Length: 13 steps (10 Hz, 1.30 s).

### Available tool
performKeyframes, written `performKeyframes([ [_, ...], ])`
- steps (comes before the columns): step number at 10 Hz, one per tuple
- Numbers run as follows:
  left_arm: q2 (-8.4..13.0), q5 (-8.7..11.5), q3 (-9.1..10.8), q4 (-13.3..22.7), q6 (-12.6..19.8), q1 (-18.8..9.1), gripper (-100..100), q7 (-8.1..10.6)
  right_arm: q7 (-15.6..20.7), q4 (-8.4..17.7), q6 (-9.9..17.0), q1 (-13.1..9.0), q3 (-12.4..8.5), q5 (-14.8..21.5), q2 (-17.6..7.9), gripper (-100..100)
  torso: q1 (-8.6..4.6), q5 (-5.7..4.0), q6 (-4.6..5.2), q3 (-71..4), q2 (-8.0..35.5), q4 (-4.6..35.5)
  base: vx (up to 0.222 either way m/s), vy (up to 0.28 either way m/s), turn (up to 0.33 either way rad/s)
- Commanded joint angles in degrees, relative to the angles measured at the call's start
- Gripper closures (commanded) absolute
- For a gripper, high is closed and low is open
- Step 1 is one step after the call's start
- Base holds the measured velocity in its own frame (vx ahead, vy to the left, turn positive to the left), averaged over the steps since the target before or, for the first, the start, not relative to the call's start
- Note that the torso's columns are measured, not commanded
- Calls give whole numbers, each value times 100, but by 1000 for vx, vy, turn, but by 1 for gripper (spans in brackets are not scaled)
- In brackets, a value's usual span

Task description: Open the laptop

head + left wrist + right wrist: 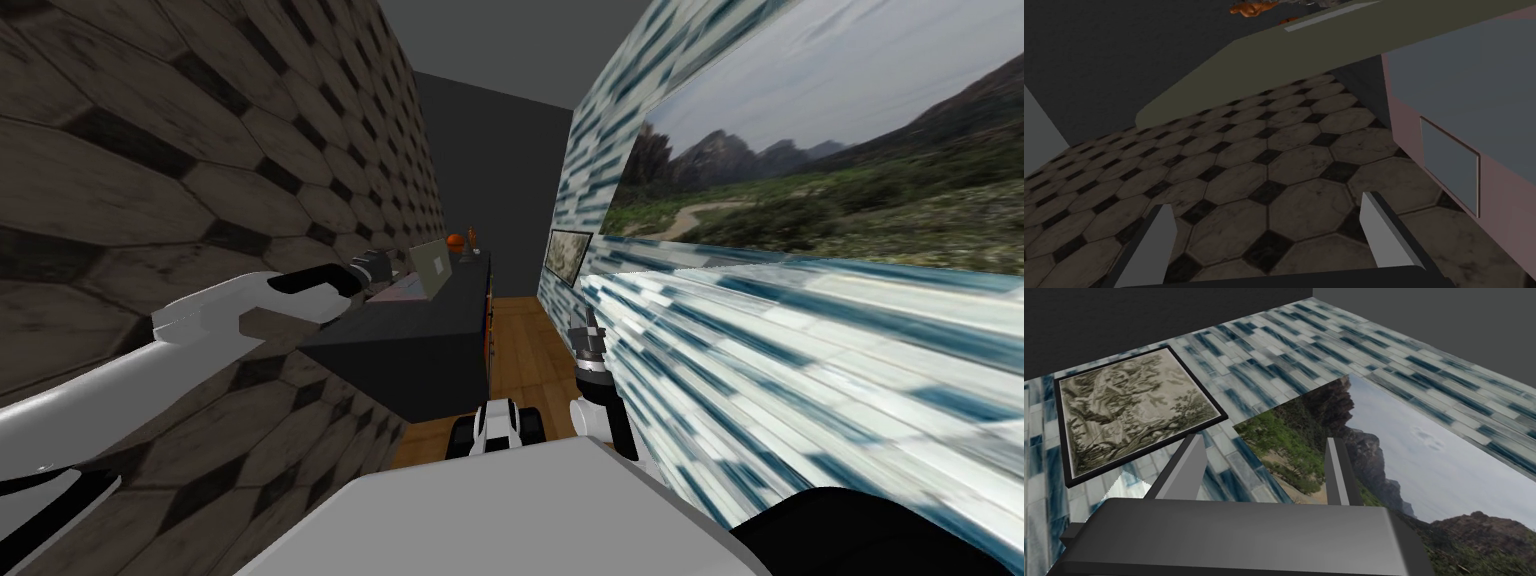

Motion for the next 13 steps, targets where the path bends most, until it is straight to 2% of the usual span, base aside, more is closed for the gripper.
performKeyframes([
  [1, 275, -129, -81, -152, 99, 17, -100, -156, 0, 0, 0, 0, 0, 0, 0, 0, 19, 7, -1, 4, 7, 2, 45, -84, -2],
  [5, 709, -340, -195, -405, 265, 57, -100, -391, 0, 0, 0, 0, 0, 0, 0, 0, 20, 7, 1, 4, 6, 1, 50, -83, -2],
  [6, 649, -302, -163, -380, 239, 65, -100, -340, 0, 0, 0, 0, 0, 0, 0, 0, 20, 7, -1, 4, 6, 2, 26, -38, 3],
  [7, 748, -266, -161, -421, 326, 25, -100, -323, 0, 0, 0, 0, -1, 0, -1, 0, 35, 11, -2, 10, 16, 4, 106, -17, -46],
  [8, 717, -272, -170, -390, 272, 37, -100, -342, 0, 0, 0, 1, -1, 0, -1, 0, 36, 12, -1, -2, -6, 0, 68, -8, -9],
  [9, 725, -267, -170, -392, 280, 32, 100, -339, 0, 0, 0, 0, -1, 0, -1, 0, 33, 12, -2, 3, 7, 0, 9, -2, 7],
  [10, 489, -71, -41, -226, 252, -23, 100, -135, 0, 0, 0, 0, -1, 0, -1, 0, 25, 8, 1, 16, 26, 9, -19, 88, 6],
  [13, 175, 192, 135, -9, 213, -102, 100, 138, 0, 0, 0, -2, -2, 0, -3, 0, 79, 37, -24, 15, 20, 2, -47, 129, -13],
])
